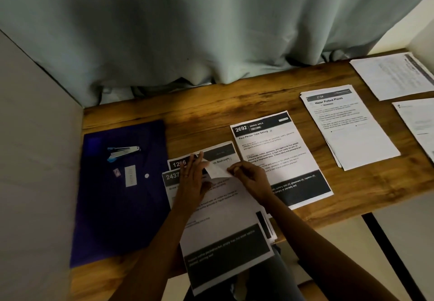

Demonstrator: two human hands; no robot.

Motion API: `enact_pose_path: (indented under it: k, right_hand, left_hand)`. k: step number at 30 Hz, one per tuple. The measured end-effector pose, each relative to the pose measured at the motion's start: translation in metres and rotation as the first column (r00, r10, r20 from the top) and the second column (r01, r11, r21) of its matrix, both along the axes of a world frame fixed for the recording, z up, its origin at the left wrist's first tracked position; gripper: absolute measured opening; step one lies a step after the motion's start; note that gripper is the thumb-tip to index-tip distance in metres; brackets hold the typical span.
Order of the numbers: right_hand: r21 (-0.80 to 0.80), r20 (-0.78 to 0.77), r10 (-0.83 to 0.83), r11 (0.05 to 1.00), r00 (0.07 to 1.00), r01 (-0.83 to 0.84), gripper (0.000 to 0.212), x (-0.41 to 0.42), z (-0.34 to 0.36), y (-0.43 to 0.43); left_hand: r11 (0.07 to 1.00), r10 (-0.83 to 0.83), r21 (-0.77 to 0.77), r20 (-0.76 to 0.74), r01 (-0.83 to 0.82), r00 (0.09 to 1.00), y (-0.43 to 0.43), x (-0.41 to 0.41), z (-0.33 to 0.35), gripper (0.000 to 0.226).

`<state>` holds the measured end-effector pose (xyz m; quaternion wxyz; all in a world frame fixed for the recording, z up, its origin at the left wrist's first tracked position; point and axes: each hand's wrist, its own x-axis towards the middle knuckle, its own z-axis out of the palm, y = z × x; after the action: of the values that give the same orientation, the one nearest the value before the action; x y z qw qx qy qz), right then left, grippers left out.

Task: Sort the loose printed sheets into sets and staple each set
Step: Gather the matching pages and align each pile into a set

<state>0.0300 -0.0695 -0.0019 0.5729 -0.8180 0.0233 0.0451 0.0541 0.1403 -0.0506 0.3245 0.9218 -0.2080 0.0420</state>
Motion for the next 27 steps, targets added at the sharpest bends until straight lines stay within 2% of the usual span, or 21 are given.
enact_pose_path:
  k: [5, 13, 17, 22, 25, 27]
  right_hand:
    - [-0.145, -0.093, -0.212, 0.97, 0.973, 0.197, 0.025, 0.011, 0.0, 0.003]
    - [-0.085, -0.185, -0.293, 0.956, 0.938, 0.282, 0.021, 0.026, 0.01, 0.005]
    - [-0.071, -0.185, -0.287, 0.958, 0.94, 0.278, 0.014, 0.027, 0.012, 0.004]
    - [-0.133, -0.084, -0.25, 0.962, 0.965, 0.238, 0.009, 0.022, 0.006, 0.001]
    - [-0.14, 0.025, -0.148, 0.979, 0.989, 0.15, 0.008, 0.019, 0.003, -0.003]
    - [-0.126, 0.027, -0.06, 0.99, 0.998, 0.063, 0.007, 0.015, 0.0, -0.006]
  left_hand:
    - [0.999, 0.009, -0.043, 0.056, -0.007, 0.998, 0.0, -0.004, -0.003, 0.057]
    - [0.999, 0.021, -0.042, 0.048, -0.019, 0.999, 0.001, -0.005, -0.005, 0.062]
    - [0.999, 0.025, -0.046, 0.028, -0.023, 0.999, 0.001, -0.005, -0.004, 0.06]
    - [0.999, 0.032, -0.039, -0.006, -0.032, 0.999, 0.002, -0.005, -0.006, 0.07]
    - [0.998, 0.043, -0.04, -0.004, -0.043, 0.999, 0.0, -0.004, -0.006, 0.079]
    - [0.999, 0.037, -0.036, 0.003, -0.037, 0.999, 0.001, -0.002, -0.005, 0.08]
